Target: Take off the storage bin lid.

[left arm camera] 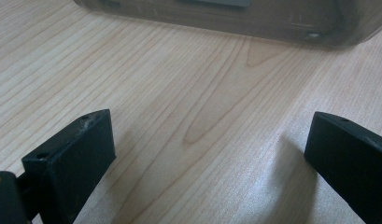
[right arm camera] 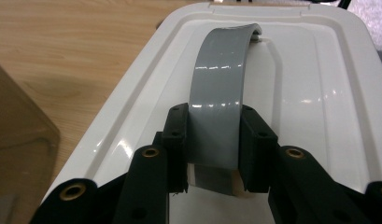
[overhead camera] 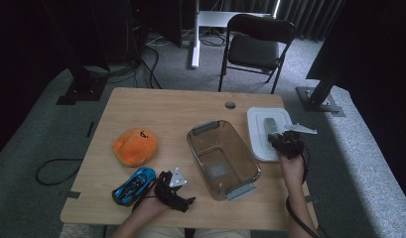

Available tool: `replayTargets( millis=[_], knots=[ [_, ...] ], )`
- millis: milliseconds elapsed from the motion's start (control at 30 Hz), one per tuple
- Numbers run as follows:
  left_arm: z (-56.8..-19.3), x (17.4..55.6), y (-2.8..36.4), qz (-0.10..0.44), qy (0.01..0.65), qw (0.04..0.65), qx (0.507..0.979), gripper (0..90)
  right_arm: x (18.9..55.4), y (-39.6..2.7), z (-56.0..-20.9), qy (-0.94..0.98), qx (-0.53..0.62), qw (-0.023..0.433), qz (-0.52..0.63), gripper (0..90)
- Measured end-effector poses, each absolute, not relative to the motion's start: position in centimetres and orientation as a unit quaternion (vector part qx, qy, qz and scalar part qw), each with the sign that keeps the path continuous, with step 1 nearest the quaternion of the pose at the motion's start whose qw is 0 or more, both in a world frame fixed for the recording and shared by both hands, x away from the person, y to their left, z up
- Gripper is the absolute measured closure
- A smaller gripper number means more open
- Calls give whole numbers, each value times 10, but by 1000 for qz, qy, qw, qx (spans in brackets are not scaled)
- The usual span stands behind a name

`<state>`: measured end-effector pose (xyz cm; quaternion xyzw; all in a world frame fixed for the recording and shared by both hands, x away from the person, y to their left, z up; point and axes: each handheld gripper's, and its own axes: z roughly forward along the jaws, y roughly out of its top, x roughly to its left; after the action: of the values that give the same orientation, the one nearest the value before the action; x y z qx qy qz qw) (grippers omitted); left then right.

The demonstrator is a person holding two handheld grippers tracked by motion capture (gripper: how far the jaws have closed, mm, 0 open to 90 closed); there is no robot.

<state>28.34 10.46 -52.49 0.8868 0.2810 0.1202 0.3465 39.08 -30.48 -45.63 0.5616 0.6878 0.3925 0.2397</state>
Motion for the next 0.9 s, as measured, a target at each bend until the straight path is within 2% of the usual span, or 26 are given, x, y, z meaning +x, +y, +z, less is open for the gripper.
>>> replayTargets(
  millis=[433,900],
  knots=[
    [-525,283,105,120,281,346,887,23,402,-305,-491,689,583,218,372,678],
    [-525,283,105,120,281,346,887,23,406,-304,-513,691,592,206,361,671]
  ],
)
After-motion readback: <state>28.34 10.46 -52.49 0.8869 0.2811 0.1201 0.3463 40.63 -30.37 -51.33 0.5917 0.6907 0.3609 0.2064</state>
